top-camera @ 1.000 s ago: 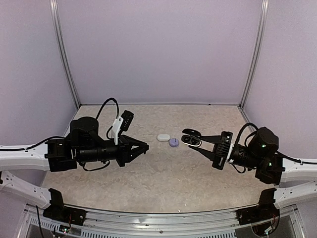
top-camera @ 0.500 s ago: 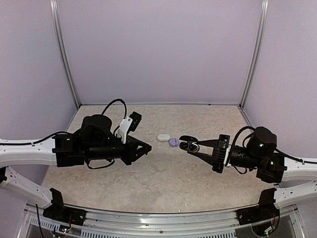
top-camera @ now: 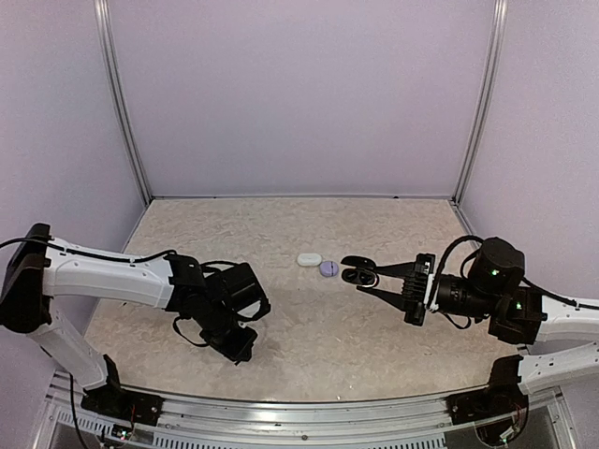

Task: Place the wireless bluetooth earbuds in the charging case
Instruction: Place the right earbud at the corner of the board.

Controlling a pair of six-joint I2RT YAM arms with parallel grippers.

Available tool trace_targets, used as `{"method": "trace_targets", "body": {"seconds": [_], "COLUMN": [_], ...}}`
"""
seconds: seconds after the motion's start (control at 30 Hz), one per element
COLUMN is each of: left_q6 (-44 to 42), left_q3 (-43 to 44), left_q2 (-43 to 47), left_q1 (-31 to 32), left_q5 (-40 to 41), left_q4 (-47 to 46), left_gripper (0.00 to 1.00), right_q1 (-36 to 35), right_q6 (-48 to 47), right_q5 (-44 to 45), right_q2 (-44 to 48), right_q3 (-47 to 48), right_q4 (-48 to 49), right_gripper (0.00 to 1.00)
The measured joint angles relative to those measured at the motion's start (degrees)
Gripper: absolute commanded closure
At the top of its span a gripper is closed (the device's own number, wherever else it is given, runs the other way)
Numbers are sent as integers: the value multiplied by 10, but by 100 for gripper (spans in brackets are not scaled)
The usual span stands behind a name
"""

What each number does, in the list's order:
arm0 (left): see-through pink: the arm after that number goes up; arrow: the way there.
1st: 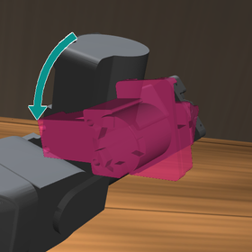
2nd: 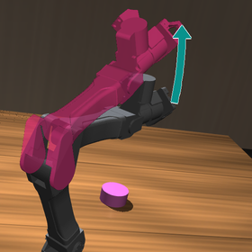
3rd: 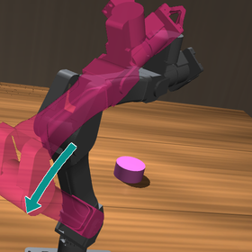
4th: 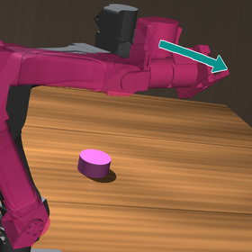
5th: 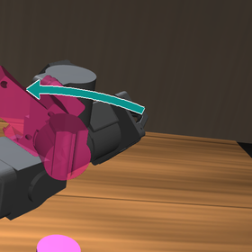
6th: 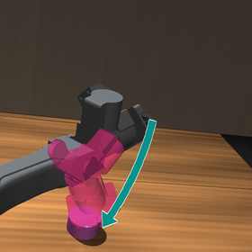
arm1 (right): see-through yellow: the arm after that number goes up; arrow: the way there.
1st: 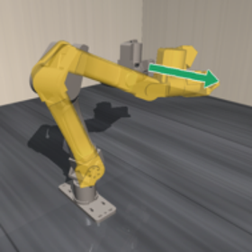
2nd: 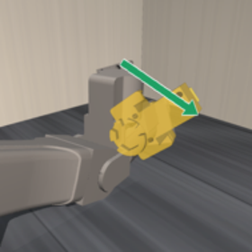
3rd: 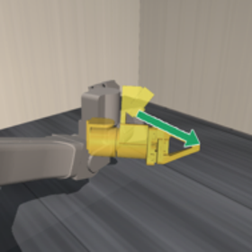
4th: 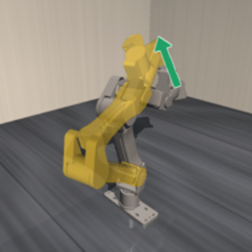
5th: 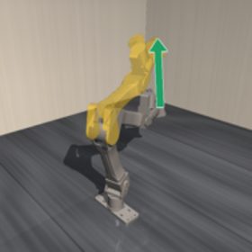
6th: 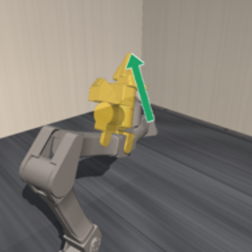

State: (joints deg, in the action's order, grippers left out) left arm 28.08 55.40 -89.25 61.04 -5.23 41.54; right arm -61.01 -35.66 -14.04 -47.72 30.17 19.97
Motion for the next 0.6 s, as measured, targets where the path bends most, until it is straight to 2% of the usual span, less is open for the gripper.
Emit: {"method": "trace_targets", "body": {"seconds": [0.33,0.6], "left_q6": [-14,-50], "left_q3": [3,47], "left_q2": [-63,-115], "left_q1": [-6,-6], "left_q5": [-4,5], "left_q4": [76,129], "left_gripper": [88,68], "right_q1": [0,0], "right_q6": [8,8], "right_q5": [4,11], "right_q2": [0,2], "right_q3": [0,0], "right_q4": [-5,-5], "right_gripper": [100,100]}}
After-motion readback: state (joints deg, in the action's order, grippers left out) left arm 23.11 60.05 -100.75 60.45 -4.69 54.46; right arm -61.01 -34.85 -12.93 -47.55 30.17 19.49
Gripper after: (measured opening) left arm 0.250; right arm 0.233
